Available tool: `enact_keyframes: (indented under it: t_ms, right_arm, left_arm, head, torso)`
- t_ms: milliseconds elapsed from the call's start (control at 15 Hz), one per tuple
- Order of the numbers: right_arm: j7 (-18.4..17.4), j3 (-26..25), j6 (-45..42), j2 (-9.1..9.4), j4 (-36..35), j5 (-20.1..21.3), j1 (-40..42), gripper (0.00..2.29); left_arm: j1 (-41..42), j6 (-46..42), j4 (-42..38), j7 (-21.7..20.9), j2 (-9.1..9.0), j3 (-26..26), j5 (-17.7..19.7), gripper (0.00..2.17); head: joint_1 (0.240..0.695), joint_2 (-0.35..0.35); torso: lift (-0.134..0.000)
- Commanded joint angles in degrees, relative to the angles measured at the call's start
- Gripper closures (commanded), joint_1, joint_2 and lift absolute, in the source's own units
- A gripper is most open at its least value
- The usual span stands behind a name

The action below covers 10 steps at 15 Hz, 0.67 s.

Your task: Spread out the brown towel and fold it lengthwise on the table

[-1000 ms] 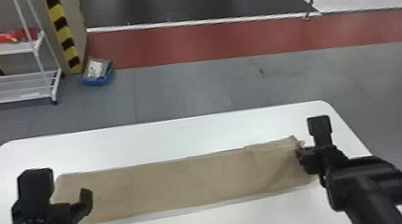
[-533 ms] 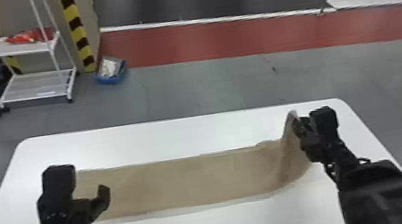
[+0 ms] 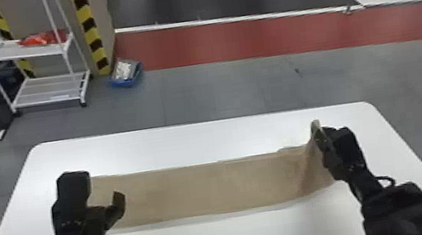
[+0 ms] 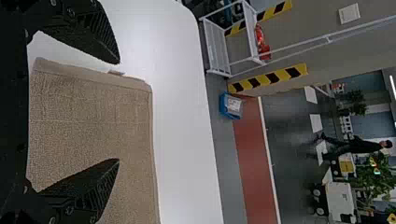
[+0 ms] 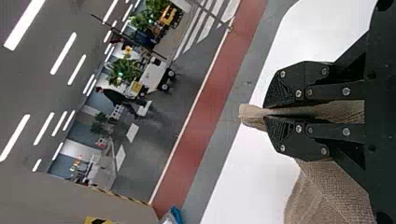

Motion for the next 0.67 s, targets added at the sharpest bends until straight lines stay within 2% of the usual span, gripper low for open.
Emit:
enact_keyframes:
  t_ms: [0, 133, 200, 333, 400, 533, 600]
  right_arm:
    - [-0.05, -0.01, 0.42, 0.08, -0.03, 0.21, 0.29, 1.0]
    - [-0.05, -0.01, 1.12, 0.17, -0.38, 0.12, 0.47, 1.0]
    - [-0.05, -0.1, 0.95, 0.17, -0.56, 0.04, 0.73, 1.0]
    - [-0.13, -0.1, 1.12, 0.25, -0.56, -0.23, 0.73, 1.0]
    - [-0.22, -0.19, 1.12, 0.25, -0.56, -0.4, 0.82, 1.0]
    - [-0.22, -0.36, 0.95, 0.25, -0.56, -0.49, 0.99, 1.0]
    - [-0.22, -0.54, 1.12, 0.25, -0.65, -0.58, 1.08, 1.0]
  left_arm:
    - [-0.08, 0.01, -0.15, -0.4, -0.08, -0.09, 0.09, 0.16]
    - [0.36, -2.81, 0.55, -3.21, -0.08, -0.09, 2.73, 0.21]
    - [0.18, -9.13, 3.1, -4.71, -0.17, -1.14, 3.78, 0.28]
    - [-0.69, -20.03, 8.02, -7.08, -0.6, -3.07, 5.45, 0.55]
    - [-1.93, -24.08, 10.83, -9.81, -0.6, -4.48, 8.0, 0.71]
    - [-5.44, -27.42, 16.72, -13.67, -1.04, -7.82, 10.55, 1.18]
    - [-7.9, -31.28, 20.94, -13.67, -1.4, -10.81, 10.46, 1.26]
  head:
    - [0.695, -0.102]
    - [0.695, -0.108]
    - [0.695, -0.113]
    - [0.695, -0.135]
    - [0.695, -0.147]
    - [0.695, -0.174]
    - [0.695, -0.204]
  torso:
    - [0.0]
    - [0.0]
    - [0.0]
    - [0.0]
    - [0.0]
    - [0.0]
    - [0.0]
